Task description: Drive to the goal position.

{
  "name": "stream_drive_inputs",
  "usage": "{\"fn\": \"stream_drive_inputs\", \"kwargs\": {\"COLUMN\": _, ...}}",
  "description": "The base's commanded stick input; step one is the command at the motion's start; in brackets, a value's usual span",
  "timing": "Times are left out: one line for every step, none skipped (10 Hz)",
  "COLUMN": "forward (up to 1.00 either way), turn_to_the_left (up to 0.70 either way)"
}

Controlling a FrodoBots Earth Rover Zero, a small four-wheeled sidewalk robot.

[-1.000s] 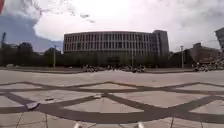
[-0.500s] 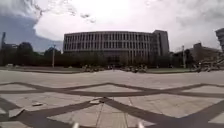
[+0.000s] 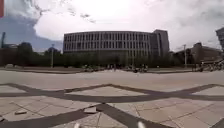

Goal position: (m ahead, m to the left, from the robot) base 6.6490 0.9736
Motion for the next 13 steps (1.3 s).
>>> {"fn": "stream_drive_inputs", "kwargs": {"forward": 0.7, "turn_to_the_left": 0.0}}
{"fn": "stream_drive_inputs", "kwargs": {"forward": 0.7, "turn_to_the_left": 0.0}}
{"fn": "stream_drive_inputs", "kwargs": {"forward": 0.7, "turn_to_the_left": 0.0}}
{"fn": "stream_drive_inputs", "kwargs": {"forward": 0.7, "turn_to_the_left": 0.0}}
{"fn": "stream_drive_inputs", "kwargs": {"forward": 0.7, "turn_to_the_left": 0.0}}
{"fn": "stream_drive_inputs", "kwargs": {"forward": 0.7, "turn_to_the_left": 0.0}}
{"fn": "stream_drive_inputs", "kwargs": {"forward": 0.7, "turn_to_the_left": 0.0}}
{"fn": "stream_drive_inputs", "kwargs": {"forward": 0.7, "turn_to_the_left": 0.0}}
{"fn": "stream_drive_inputs", "kwargs": {"forward": 0.7, "turn_to_the_left": 0.0}}
{"fn": "stream_drive_inputs", "kwargs": {"forward": 0.7, "turn_to_the_left": -0.08}}
{"fn": "stream_drive_inputs", "kwargs": {"forward": 0.7, "turn_to_the_left": -0.11}}
{"fn": "stream_drive_inputs", "kwargs": {"forward": 0.7, "turn_to_the_left": -0.13}}
{"fn": "stream_drive_inputs", "kwargs": {"forward": 0.7, "turn_to_the_left": -0.08}}
